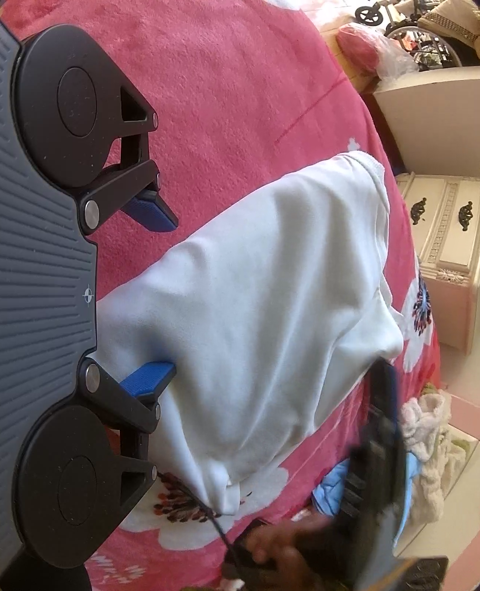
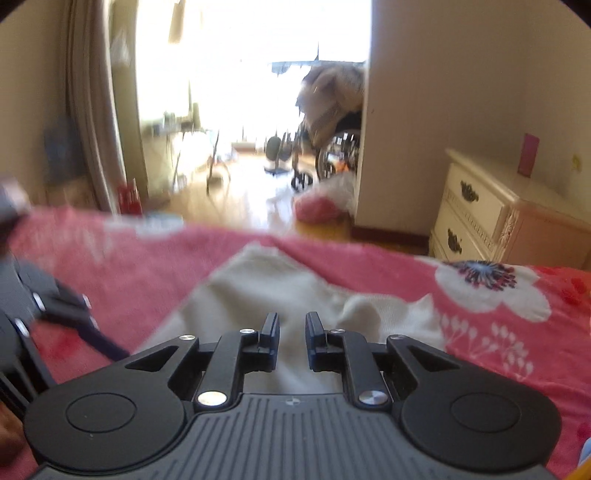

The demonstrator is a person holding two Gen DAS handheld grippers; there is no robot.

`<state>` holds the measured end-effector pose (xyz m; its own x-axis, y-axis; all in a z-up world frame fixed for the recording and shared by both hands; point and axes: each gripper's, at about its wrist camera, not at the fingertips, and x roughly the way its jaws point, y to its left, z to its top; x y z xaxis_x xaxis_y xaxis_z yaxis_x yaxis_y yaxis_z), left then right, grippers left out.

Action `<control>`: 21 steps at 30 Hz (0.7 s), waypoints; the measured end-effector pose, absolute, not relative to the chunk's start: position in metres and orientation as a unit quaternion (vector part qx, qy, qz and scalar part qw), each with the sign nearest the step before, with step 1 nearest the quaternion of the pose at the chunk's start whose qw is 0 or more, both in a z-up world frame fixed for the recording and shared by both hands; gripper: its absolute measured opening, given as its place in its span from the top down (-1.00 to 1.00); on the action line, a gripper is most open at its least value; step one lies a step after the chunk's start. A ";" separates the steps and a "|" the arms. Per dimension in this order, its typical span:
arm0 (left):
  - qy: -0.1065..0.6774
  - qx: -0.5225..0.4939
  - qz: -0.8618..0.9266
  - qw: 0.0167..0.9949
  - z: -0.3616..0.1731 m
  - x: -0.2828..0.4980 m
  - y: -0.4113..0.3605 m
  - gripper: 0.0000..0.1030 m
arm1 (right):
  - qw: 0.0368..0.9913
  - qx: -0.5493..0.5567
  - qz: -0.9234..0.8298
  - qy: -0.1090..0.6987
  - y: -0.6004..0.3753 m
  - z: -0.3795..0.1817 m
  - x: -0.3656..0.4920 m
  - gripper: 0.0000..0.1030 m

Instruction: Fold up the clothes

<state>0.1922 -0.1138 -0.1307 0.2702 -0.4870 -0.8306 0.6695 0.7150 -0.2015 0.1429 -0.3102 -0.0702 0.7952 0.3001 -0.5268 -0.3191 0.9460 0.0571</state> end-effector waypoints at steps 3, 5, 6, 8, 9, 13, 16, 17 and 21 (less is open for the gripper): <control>0.484 0.093 -0.364 0.790 -0.132 0.193 -0.114 -0.53 | 0.956 0.073 0.141 0.246 -0.346 -0.058 0.143 0.69; 0.486 0.092 -0.363 0.790 -0.132 0.193 -0.114 -0.53 | 0.954 0.124 0.105 0.253 -0.372 -0.060 0.152 0.69; 0.486 0.092 -0.363 0.789 -0.132 0.193 -0.114 -0.53 | 0.948 0.137 0.089 0.274 -0.382 -0.067 0.160 0.68; 0.487 0.094 -0.364 0.789 -0.132 0.192 -0.115 -0.53 | 0.932 0.133 0.080 0.328 -0.390 -0.084 0.176 0.68; 0.487 0.095 -0.364 0.789 -0.133 0.192 -0.115 -0.53 | 0.927 0.119 0.085 0.347 -0.388 -0.092 0.182 0.68; 0.490 0.093 -0.362 0.787 -0.134 0.193 -0.115 -0.53 | 0.913 0.063 0.098 0.390 -0.373 -0.115 0.199 0.68; 0.492 0.092 -0.361 0.787 -0.135 0.193 -0.116 -0.53 | 0.911 0.058 0.101 0.396 -0.370 -0.123 0.204 0.68; 0.492 0.092 -0.362 0.786 -0.135 0.193 -0.116 -0.53 | 0.910 0.056 0.100 0.398 -0.371 -0.124 0.207 0.68; 0.494 0.092 -0.362 0.785 -0.136 0.193 -0.116 -0.54 | 0.902 0.068 0.112 0.411 -0.375 -0.130 0.218 0.66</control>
<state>0.1928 -0.1161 -0.1361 0.2492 -0.4783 -0.8421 0.6596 0.7205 -0.2141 0.2176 -0.3749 -0.1296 0.6365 0.2585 -0.7267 -0.1467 0.9655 0.2150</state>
